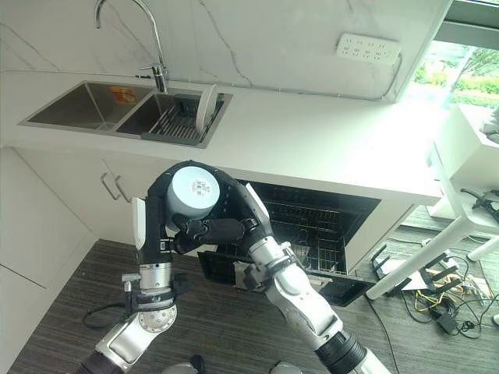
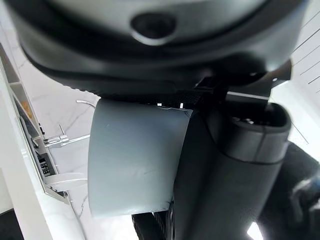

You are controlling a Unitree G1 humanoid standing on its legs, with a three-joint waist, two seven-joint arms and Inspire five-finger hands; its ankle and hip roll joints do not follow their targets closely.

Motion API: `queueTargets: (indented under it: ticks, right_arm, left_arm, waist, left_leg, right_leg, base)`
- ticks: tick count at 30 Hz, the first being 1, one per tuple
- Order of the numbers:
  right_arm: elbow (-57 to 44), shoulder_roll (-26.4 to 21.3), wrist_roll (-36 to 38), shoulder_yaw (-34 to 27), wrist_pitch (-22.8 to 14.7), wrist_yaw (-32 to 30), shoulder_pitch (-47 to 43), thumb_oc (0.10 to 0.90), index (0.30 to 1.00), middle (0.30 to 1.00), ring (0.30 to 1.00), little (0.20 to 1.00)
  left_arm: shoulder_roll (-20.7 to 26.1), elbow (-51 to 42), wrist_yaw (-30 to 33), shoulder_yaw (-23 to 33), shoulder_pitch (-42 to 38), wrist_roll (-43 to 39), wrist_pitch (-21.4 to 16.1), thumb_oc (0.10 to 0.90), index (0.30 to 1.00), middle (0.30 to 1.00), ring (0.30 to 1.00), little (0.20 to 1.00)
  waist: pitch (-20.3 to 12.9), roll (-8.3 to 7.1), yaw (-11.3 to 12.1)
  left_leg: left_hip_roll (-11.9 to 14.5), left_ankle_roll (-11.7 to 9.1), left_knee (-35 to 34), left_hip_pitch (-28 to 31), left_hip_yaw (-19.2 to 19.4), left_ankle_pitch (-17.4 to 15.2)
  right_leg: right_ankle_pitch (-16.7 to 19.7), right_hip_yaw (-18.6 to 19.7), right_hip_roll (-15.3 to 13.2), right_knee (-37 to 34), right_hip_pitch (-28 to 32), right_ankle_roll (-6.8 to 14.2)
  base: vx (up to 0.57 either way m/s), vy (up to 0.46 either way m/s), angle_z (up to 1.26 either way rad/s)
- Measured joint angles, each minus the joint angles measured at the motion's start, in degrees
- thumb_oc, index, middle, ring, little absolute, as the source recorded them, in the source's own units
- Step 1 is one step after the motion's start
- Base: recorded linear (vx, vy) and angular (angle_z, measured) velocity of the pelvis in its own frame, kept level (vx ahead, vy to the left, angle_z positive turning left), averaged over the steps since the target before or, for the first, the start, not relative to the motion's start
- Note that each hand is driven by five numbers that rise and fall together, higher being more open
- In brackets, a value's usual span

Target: Place the dishes in the dishwasher.

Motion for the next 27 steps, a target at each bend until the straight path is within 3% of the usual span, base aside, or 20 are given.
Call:
queueTargets:
  ticks: [13, 15, 16, 17, 18, 27]
  right_arm:
    - [0.0, 0.1, -0.5, 0.1, 0.0, -0.4, 0.0, 0.4, 0.3, 0.3, 0.3, 0.3]
    - [0.0, 0.1, -0.5, 0.2, 0.0, -0.5, 0.0, 0.4, 0.3, 0.3, 0.3, 0.3]
    - [0.0, 0.1, -0.6, 0.2, 0.0, -0.7, 0.0, 0.4, 0.3, 0.3, 0.3, 0.3]
    - [0.0, 0.1, -0.6, 0.3, 0.0, -1.0, 0.0, 0.4, 0.3, 0.3, 0.3, 0.3]
    - [0.0, 0.1, -0.6, 0.4, 0.0, -1.3, 0.0, 0.4, 0.3, 0.3, 0.3, 0.3]
    - [1.6, -0.2, -1.5, 0.7, -3.5, -3.8, 1.3, 0.4, 0.3, 0.3, 0.3, 0.3]
  left_arm:
    - [0.0, 0.0, 0.6, -0.3, 0.0, 0.0, 0.3, 0.4, 0.3, 0.3, 0.3, 0.3]
    - [0.0, 0.0, 0.5, -0.3, 0.0, 0.0, 0.3, 0.483, 0.425, 0.425, 0.425, 0.425]
    - [0.0, 0.0, 0.4, -0.3, 0.0, -0.1, 0.3, 0.599, 0.599, 0.599, 0.599, 0.599]
    - [0.0, 0.0, 0.1, -0.3, 0.0, -0.2, 0.3, 0.759, 0.839, 0.839, 0.839, 0.839]
    - [0.0, 0.1, -0.4, -0.1, 0.0, -0.3, 0.3, 0.8, 0.9, 0.9, 0.9, 0.9]
    - [0.2, 0.6, -4.0, -0.5, -0.7, -1.0, 0.0, 0.8, 0.9, 0.9, 0.9, 0.9]
  waist:
    - [0.0, 0.0, 0.0]
    - [0.0, 0.0, 0.0]
    - [0.0, 0.0, 0.0]
    - [0.0, 0.0, 0.0]
    - [0.0, 0.01, 0.0]
    - [0.0, 0.08, -0.3]
  left_leg:
    - [0.0, 0.0, 0.0, 0.1, 0.0, 0.0]
    - [0.0, 0.0, 0.0, 0.1, 0.0, 0.0]
    - [0.0, 0.0, 0.0, 0.1, 0.0, 0.0]
    - [0.0, 0.0, 0.0, 0.1, 0.0, 0.0]
    - [0.0, 0.0, 0.0, 0.1, 0.0, 0.0]
    - [0.0, 0.0, 0.0, 0.0, 0.0, 0.0]
  right_leg:
    - [0.0, 0.1, 0.0, 0.1, 0.0, 0.0]
    - [0.0, 0.1, 0.0, 0.1, 0.0, 0.0]
    - [0.0, 0.1, 0.0, 0.1, 0.0, 0.0]
    - [0.0, 0.1, 0.0, 0.1, 0.0, 0.0]
    - [0.0, 0.1, 0.0, 0.1, 0.0, 0.0]
    - [0.0, 0.1, 0.0, 0.2, 0.0, 0.0]
  base:
    - [0.0, 0.0, 0.0]
    - [0.0, 0.0, 0.0]
    - [0.0, 0.0, 0.0]
    - [0.0, 0.0, 0.0]
    - [0.0, 0.0, 0.0]
    - [0.0, 0.0, 0.0]
